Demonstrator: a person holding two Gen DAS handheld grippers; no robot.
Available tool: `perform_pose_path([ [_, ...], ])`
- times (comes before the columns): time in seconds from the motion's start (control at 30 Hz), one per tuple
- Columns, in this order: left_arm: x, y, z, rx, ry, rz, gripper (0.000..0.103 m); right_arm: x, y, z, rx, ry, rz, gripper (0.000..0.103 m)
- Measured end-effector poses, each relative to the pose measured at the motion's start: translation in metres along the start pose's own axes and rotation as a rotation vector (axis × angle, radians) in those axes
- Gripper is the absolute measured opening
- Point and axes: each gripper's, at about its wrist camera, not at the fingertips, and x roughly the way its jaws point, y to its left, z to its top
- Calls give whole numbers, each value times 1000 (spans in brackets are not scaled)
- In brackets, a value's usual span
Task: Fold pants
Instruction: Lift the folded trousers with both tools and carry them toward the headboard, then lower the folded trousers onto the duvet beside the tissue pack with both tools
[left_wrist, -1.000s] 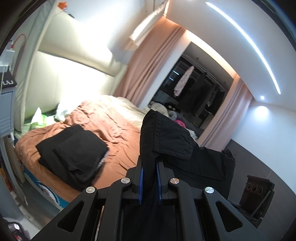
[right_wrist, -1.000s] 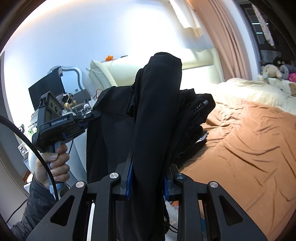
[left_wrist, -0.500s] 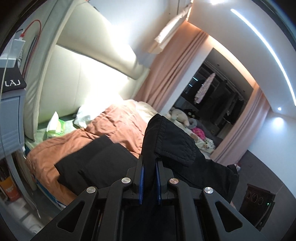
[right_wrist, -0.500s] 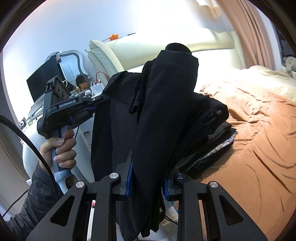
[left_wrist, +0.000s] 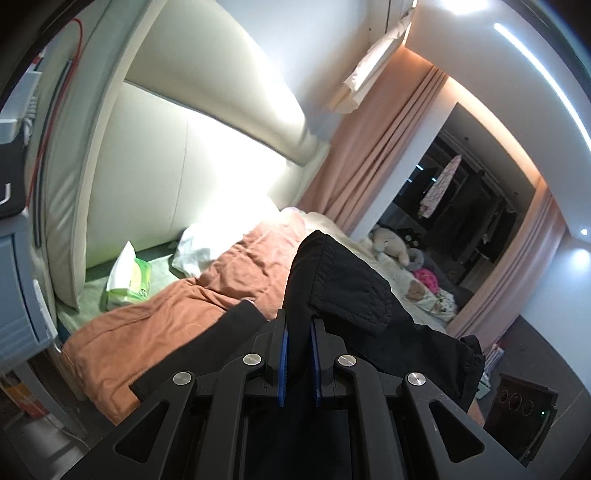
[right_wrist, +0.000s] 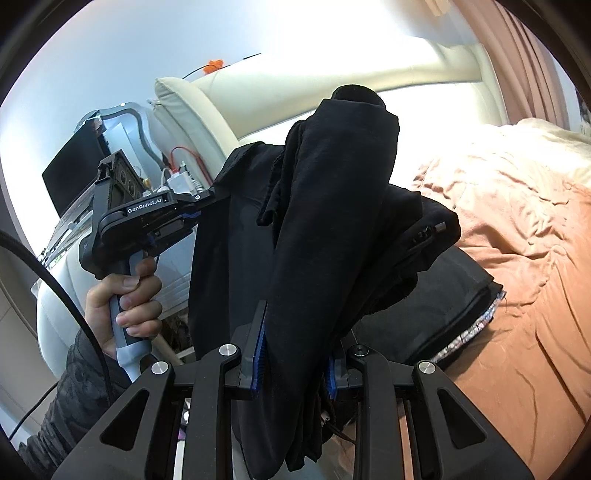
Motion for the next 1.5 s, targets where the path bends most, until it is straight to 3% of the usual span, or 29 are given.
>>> perform_pose_path([
  [0.73,136,8,34,25,128,109,10,41,-88,16,182,40,37,22],
  [0.97,180,1,37,31,159,125,10,49,-113,9,261,41,5,25],
  [1.07,206,3,30,51,199,213,12,63,-132,1,333,108,-27,28],
  [1.13,217,7,22,72,233,264,21,65,-139,-10,376,145,-12,31],
  [1.2,217,12,14,70,245,259,52,60,-138,-19,364,152,1,40],
  [1.27,206,13,9,78,237,268,66,52,-136,-25,354,140,5,54],
  [1.3,198,12,7,89,227,271,66,47,-135,-27,351,135,-7,59],
  [1.5,168,8,-5,83,240,259,66,0,-133,-23,305,55,-59,59],
])
